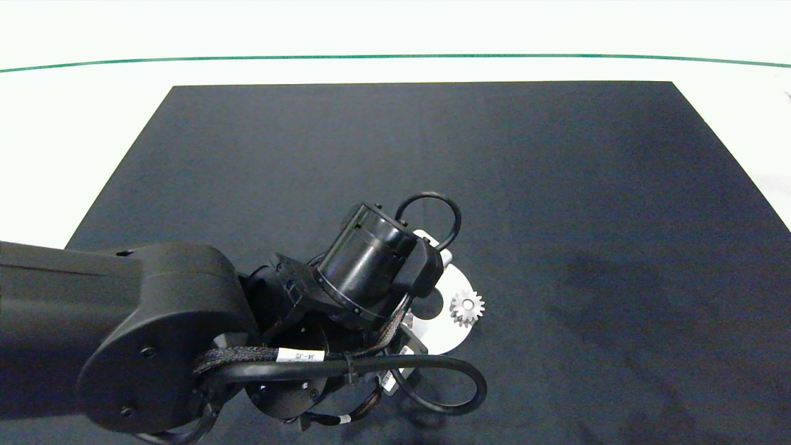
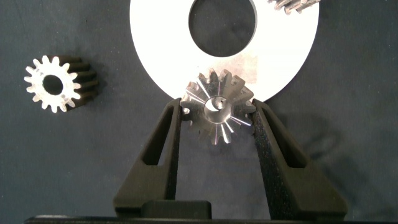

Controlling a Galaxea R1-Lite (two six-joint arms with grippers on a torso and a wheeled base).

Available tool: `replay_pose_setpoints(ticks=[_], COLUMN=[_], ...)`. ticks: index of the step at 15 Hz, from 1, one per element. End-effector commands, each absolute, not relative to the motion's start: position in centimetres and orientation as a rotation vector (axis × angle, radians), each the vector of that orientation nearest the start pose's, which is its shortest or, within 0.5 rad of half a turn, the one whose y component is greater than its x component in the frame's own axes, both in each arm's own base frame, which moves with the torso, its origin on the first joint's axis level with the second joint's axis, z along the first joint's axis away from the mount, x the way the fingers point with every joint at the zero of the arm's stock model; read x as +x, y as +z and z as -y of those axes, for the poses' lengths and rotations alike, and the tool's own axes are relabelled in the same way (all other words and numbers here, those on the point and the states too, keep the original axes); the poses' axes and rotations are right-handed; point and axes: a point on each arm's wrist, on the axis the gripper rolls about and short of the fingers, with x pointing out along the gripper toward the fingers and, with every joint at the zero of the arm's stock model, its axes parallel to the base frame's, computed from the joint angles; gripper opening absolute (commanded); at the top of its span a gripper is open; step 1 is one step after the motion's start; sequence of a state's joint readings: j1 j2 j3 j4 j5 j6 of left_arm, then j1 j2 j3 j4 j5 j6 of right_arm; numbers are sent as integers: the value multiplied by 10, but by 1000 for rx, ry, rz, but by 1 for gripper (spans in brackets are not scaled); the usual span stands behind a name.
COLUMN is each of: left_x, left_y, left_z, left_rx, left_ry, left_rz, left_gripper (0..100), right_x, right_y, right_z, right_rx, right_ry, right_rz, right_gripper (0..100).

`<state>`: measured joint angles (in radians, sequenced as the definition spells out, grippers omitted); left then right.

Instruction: Install three planetary gears onto the carrier pins

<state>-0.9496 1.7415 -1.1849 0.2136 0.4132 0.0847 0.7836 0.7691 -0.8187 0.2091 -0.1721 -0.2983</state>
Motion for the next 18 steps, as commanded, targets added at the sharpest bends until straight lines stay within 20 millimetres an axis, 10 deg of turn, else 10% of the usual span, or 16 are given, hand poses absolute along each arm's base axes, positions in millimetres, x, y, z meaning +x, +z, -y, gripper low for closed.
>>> replay_pose_setpoints(ticks=[1, 18], left_x=[188, 191], left_y=[197, 192], left_z=[247, 242], left_rx=[573, 565], left_ry=[-532, -480], left_rz=[-588, -583], left_gripper=[0, 0], right_x=[42, 41], right_y=[277, 276], right_z=[-36, -35], right_rx=[-365, -364], right_ry=[627, 633], right_rz=[-50, -48], right_gripper=[100, 100])
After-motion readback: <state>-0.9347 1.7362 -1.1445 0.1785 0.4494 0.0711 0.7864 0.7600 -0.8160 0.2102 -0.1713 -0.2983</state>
